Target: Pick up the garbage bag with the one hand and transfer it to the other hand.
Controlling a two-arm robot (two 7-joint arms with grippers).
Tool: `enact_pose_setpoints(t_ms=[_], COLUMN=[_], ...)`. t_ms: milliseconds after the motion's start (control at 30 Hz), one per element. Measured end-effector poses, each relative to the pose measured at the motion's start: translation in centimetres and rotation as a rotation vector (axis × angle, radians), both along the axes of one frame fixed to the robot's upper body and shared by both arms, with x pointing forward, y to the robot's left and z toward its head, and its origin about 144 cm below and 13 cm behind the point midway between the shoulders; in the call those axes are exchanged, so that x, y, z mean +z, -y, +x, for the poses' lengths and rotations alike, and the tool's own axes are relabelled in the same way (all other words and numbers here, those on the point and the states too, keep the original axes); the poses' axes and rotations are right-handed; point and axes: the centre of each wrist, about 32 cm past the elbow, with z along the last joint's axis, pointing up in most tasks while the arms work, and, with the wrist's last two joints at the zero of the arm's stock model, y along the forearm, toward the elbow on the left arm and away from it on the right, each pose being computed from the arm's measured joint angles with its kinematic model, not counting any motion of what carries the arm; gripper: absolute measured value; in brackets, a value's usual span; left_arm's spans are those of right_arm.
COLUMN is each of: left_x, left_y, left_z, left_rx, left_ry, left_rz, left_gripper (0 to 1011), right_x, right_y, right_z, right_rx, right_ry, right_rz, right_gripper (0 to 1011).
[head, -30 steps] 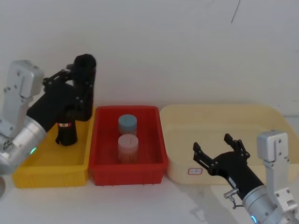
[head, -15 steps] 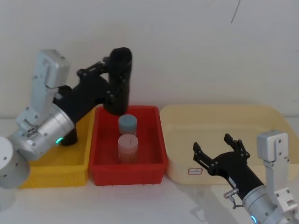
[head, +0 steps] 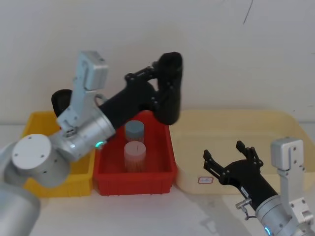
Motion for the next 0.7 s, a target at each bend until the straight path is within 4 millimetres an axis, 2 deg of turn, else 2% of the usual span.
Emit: enact_pose_setpoints(t_ms=[333, 700], left_x=[-0.9, -1.8], left_y=[2.9, 4.0], left_z=[0.9, 0.9], left_rx=[-0.106, -0.131], left_ry=[-0.025, -0.052], left_rz=[-0.036, -0.056], left_gripper=[383, 383], right_x=[0.0, 0.0], right_y=[0.0, 0.0], right_z=[0.0, 0.0], right_rx=[0.000, 0.000], right_ry=[0.000, 0.000], right_rz=[0.000, 0.000], right_gripper=[1001, 1001])
